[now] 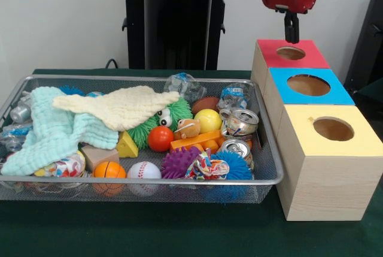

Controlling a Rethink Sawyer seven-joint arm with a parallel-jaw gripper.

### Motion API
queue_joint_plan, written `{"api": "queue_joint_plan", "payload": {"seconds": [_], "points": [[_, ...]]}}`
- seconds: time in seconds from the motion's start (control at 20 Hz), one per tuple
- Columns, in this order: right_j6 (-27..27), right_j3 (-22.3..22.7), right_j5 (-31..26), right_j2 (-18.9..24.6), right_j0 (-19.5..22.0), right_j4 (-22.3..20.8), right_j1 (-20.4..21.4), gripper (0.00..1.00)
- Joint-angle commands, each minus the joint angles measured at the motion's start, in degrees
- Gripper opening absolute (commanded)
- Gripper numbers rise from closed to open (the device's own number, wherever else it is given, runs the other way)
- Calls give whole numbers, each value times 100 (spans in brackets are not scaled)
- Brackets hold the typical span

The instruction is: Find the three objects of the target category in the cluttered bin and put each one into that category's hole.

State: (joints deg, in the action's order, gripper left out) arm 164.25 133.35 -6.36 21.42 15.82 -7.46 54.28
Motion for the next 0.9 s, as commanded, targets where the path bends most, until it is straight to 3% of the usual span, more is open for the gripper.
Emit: {"api": "queue_joint_plan", "payload": {"seconds": [0.05,0.45,0.9], "points": [[-143,-124,-691,578,426,212,-17,0],[-644,-476,-1122,792,1101,-18,-238,0],[-933,-1093,-1495,662,1541,-309,-582,0]]}}
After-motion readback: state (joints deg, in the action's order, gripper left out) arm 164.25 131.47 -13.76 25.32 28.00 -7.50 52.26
